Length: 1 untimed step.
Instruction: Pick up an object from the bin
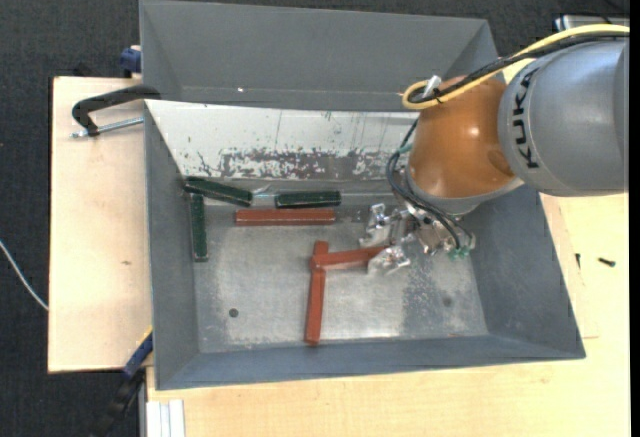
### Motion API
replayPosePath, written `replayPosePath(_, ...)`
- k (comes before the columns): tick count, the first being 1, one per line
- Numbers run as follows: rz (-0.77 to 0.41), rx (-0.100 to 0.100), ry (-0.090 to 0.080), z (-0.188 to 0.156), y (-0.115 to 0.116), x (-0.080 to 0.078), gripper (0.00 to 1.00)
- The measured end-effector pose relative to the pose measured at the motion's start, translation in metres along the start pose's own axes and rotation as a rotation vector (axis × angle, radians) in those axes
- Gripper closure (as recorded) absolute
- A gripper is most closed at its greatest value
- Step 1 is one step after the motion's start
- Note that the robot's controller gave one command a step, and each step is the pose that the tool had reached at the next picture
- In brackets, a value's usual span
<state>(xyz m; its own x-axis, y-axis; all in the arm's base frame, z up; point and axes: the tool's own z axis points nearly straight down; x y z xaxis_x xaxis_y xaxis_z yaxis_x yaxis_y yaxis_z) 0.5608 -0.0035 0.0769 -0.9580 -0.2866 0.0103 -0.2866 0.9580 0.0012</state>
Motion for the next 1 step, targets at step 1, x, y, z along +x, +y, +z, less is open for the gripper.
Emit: replayPosePath(1,0.000,0.000,-0.001,0.0000,0.0000,-0.0002,1.00)
